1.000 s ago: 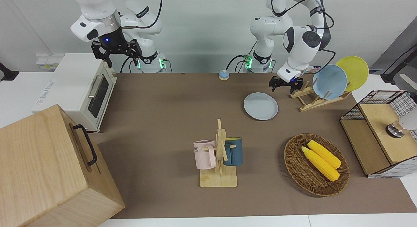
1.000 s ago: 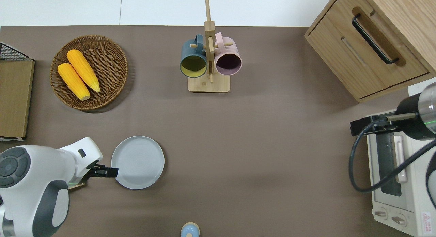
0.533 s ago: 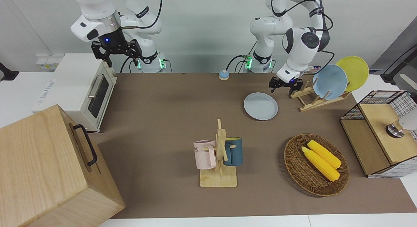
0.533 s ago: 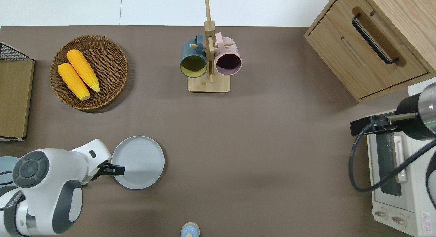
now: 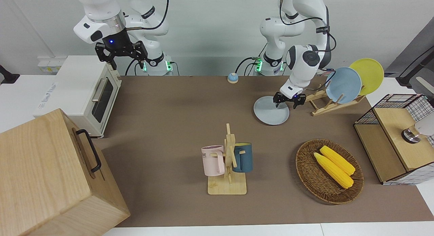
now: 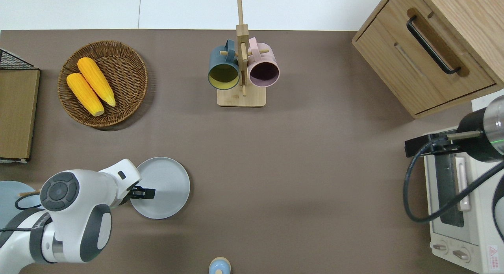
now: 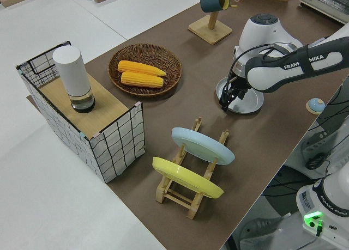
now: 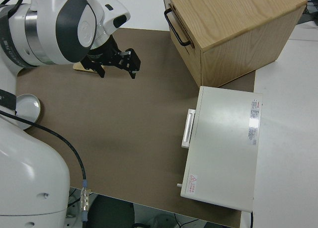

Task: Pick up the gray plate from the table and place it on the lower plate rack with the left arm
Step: 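Grasp the gray plate's rim with the left gripper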

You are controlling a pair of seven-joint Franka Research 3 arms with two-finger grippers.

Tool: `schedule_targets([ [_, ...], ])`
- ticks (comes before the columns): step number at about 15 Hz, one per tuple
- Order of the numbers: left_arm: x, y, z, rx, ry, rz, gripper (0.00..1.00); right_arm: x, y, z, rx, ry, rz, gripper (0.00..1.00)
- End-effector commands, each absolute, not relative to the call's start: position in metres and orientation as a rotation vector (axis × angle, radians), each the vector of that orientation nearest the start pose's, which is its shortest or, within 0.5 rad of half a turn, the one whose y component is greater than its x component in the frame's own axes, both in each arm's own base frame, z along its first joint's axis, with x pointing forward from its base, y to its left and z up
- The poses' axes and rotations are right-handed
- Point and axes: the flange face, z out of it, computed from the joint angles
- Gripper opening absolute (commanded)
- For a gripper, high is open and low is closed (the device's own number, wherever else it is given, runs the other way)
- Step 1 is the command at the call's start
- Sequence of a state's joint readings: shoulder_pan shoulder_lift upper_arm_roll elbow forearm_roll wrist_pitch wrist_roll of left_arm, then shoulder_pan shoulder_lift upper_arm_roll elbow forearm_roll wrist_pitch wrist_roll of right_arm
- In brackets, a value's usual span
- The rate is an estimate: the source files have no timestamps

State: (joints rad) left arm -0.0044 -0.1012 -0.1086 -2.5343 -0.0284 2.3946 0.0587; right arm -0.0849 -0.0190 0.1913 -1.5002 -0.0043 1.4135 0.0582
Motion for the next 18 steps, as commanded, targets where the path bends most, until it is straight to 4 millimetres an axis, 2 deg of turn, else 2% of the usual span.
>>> schedule_targets([
  [1,0.4434,-0.0543,0.3001,-3.15,0.215,0.033,0.97,0.5266,0.0577,0.657,-3.146,-0.075,0.116,0.99],
  [3,0.444,-0.0536,0.2993,-3.151,0.213,0.028,0.95,0.5267,0.0569,0.657,-3.146,-0.073,0.116,0.99],
  [4,0.444,-0.0536,0.2993,-3.151,0.213,0.028,0.91,0.5268,0.0577,0.6572,-3.146,-0.075,0.114,0.987],
  [5,0.444,-0.0536,0.2993,-3.151,0.21,0.028,0.83,0.5269,0.0569,0.6572,-3.146,-0.073,0.114,0.987],
  [9,0.4438,-0.0543,0.2972,-3.151,0.205,0.036,0.27,0.5266,0.0577,0.657,-3.146,-0.075,0.116,0.99],
  [11,0.4436,-0.055,0.2966,-3.15,0.209,0.038,0.05,0.5266,0.0577,0.657,-3.146,-0.075,0.116,0.987],
  [12,0.4436,-0.055,0.2966,-3.149,0.214,0.038,0.0,0.5266,0.0577,0.657,-3.146,-0.078,0.116,0.99],
  [18,0.4437,-0.0537,0.2966,-3.145,0.236,0.045,0.0,0.5266,0.0577,0.657,-3.146,-0.075,0.116,0.987],
])
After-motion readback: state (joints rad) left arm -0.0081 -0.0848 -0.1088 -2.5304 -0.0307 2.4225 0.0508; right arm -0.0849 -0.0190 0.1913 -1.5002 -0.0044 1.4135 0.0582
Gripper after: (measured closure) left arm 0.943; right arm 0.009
